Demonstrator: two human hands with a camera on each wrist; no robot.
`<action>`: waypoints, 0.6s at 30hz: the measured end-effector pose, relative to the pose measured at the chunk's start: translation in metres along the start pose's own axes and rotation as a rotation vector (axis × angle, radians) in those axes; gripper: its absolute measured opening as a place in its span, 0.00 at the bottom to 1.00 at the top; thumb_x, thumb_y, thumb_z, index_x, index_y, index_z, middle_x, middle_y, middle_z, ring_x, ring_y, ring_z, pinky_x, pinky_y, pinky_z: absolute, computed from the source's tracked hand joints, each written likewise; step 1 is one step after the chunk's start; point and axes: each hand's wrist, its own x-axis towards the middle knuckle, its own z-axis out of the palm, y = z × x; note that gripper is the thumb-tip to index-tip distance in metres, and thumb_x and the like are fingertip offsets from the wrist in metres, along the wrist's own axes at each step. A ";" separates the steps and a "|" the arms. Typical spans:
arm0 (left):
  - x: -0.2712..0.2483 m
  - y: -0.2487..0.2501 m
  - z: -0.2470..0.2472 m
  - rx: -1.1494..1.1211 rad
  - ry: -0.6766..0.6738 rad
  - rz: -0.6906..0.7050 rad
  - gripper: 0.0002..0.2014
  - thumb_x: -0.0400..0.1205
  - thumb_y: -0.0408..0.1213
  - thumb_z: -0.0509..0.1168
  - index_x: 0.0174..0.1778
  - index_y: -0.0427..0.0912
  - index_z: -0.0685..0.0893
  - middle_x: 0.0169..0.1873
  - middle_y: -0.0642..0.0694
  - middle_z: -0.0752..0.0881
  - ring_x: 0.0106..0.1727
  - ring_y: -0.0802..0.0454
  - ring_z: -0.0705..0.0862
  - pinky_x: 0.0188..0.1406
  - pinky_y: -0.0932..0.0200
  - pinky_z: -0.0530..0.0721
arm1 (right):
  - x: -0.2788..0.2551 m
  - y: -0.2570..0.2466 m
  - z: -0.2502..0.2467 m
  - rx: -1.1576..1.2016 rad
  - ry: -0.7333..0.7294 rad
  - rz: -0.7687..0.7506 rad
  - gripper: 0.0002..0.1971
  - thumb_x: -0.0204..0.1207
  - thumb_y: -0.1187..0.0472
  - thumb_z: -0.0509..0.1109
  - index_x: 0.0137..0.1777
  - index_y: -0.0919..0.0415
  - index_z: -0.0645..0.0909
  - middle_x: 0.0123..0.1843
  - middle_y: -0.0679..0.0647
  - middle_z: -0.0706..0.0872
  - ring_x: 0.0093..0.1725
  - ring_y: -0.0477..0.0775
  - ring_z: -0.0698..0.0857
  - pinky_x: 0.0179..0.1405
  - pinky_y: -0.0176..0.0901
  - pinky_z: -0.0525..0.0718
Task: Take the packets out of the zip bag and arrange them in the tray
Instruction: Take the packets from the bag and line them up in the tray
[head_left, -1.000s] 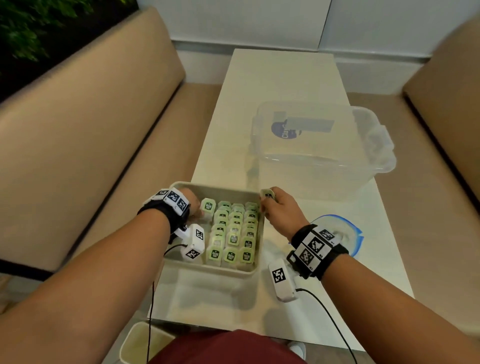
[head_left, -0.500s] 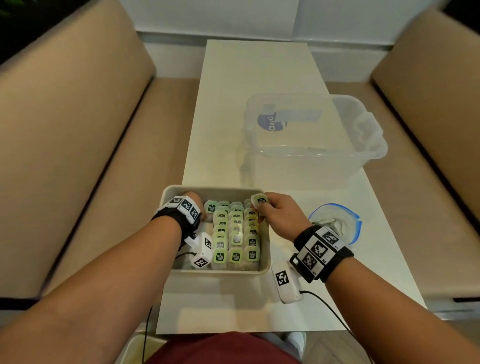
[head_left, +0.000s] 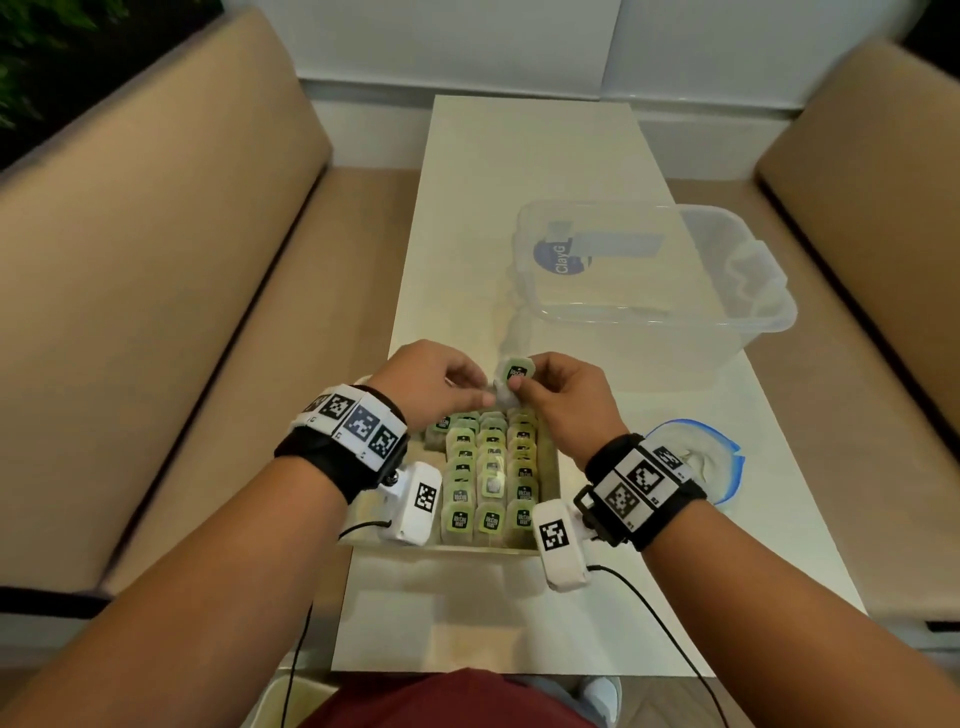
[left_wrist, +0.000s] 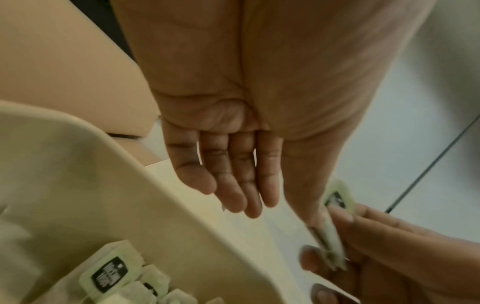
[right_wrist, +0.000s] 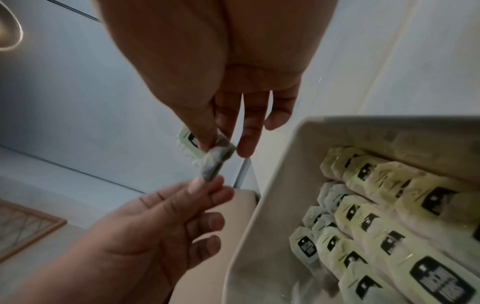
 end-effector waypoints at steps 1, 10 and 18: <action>-0.001 0.004 0.001 -0.008 0.022 0.015 0.14 0.71 0.51 0.79 0.49 0.50 0.90 0.42 0.55 0.90 0.45 0.60 0.87 0.50 0.61 0.85 | 0.001 -0.001 0.002 0.007 -0.010 -0.008 0.01 0.76 0.64 0.77 0.45 0.58 0.88 0.40 0.55 0.91 0.39 0.52 0.88 0.49 0.57 0.90; -0.009 0.006 0.005 -0.168 0.107 -0.022 0.06 0.77 0.42 0.76 0.43 0.45 0.89 0.31 0.46 0.91 0.33 0.51 0.91 0.40 0.54 0.89 | -0.002 -0.007 0.013 0.059 -0.041 -0.013 0.03 0.75 0.66 0.78 0.42 0.60 0.87 0.35 0.52 0.89 0.34 0.46 0.86 0.40 0.42 0.87; -0.009 -0.002 0.002 0.027 0.120 -0.111 0.09 0.74 0.48 0.77 0.37 0.48 0.88 0.30 0.51 0.89 0.35 0.51 0.88 0.38 0.57 0.85 | 0.002 -0.003 0.010 -0.036 -0.024 0.001 0.04 0.76 0.61 0.77 0.48 0.55 0.88 0.42 0.53 0.92 0.39 0.51 0.88 0.48 0.51 0.90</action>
